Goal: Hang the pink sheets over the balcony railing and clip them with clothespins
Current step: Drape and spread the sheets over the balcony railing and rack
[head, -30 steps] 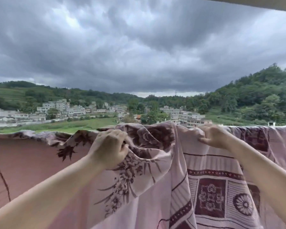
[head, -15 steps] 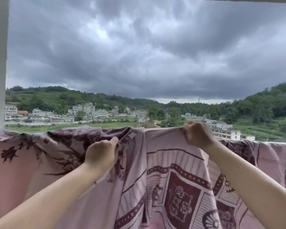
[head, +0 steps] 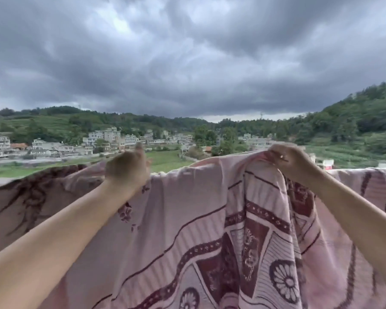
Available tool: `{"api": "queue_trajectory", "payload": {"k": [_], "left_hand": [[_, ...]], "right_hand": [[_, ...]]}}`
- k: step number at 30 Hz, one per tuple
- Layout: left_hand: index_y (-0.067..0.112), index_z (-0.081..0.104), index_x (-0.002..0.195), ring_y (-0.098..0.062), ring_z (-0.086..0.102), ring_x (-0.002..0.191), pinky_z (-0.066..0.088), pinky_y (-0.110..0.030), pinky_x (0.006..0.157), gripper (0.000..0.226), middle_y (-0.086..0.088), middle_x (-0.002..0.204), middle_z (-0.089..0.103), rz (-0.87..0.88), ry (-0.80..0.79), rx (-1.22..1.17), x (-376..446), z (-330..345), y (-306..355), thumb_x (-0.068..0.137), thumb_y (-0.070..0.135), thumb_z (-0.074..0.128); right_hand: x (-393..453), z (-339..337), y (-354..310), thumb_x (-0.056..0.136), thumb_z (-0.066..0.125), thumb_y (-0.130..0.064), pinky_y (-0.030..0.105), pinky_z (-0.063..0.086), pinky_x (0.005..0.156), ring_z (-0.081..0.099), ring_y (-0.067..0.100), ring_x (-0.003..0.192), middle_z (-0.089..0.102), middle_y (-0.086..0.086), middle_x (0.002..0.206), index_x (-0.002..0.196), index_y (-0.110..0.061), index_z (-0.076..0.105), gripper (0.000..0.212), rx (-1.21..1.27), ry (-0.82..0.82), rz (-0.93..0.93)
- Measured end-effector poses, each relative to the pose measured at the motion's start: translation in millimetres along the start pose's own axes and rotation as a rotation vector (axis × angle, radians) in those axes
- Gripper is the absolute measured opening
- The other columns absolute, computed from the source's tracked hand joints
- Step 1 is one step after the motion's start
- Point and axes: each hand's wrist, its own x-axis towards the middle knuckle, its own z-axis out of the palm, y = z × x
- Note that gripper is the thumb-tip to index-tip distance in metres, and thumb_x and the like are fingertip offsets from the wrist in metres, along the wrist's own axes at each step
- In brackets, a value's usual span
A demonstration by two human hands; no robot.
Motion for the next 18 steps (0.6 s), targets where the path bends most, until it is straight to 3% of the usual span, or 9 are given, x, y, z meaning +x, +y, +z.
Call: {"api": "queue_trajectory", "payload": {"k": [3, 5, 8, 11, 14, 18], "left_hand": [[0.005, 0.054, 0.110, -0.026, 0.065, 0.082, 0.053, -0.032, 0.068, 0.037, -0.012, 0.093, 0.068, 0.272, 0.127, -0.223, -37, 3, 62, 0.089, 0.036, 0.048], [0.005, 0.062, 0.101, -0.026, 0.065, 0.089, 0.052, -0.033, 0.075, 0.038, -0.011, 0.096, 0.069, 0.385, 0.141, -0.274, -62, 12, 102, 0.083, 0.038, 0.057], [0.009, 0.055, 0.109, -0.022, 0.061, 0.098, 0.050, -0.032, 0.081, 0.054, -0.005, 0.103, 0.065, 0.256, 0.024, -0.318, -80, 35, 151, 0.079, 0.054, 0.053], [0.005, 0.046, 0.106, -0.031, 0.062, 0.095, 0.049, -0.035, 0.074, 0.059, -0.014, 0.102, 0.063, 0.017, -0.019, -0.274, -79, 52, 198, 0.079, 0.056, 0.053], [-0.004, 0.052, 0.095, -0.041, 0.063, 0.083, 0.048, -0.039, 0.064, 0.036, -0.027, 0.091, 0.065, -0.188, 0.079, -0.423, -71, 68, 229, 0.087, 0.031, 0.054], [-0.011, 0.058, 0.088, -0.045, 0.061, 0.075, 0.038, -0.033, 0.059, 0.030, -0.034, 0.081, 0.064, -0.311, 0.274, -0.557, -69, 72, 244, 0.092, 0.016, 0.046]], "right_hand": [[-4, -6, 11, 0.090, 0.051, -0.019, 0.019, 0.045, 0.069, 0.056, 0.013, 0.079, 0.062, 0.003, 0.090, 0.104, -0.006, 0.060, 0.022, 0.038, -0.107, -0.014], [-15, -19, 32, 0.087, 0.054, -0.030, 0.023, 0.045, 0.078, 0.058, 0.016, 0.089, 0.064, 0.008, 0.107, 0.117, -0.008, 0.054, 0.037, -0.095, -0.205, -0.072], [-46, -39, 81, 0.075, 0.060, -0.051, 0.032, 0.045, 0.089, 0.054, 0.013, 0.097, 0.058, 0.005, 0.121, 0.127, -0.013, 0.047, 0.065, -0.368, -0.300, -0.079], [-71, -58, 128, 0.073, 0.067, -0.044, 0.045, 0.038, 0.101, 0.052, 0.029, 0.116, 0.057, 0.013, 0.126, 0.128, -0.005, 0.047, 0.070, -0.525, -0.188, -0.076], [-76, -76, 166, 0.068, 0.076, -0.015, 0.051, 0.053, 0.081, 0.066, 0.037, 0.091, 0.071, 0.019, 0.098, 0.103, 0.003, 0.065, 0.041, -0.490, -0.009, -0.242], [-59, -88, 185, 0.064, 0.078, -0.004, 0.046, 0.058, 0.058, 0.070, 0.031, 0.064, 0.073, 0.016, 0.072, 0.078, 0.003, 0.071, 0.017, -0.420, 0.032, -0.501]]}}
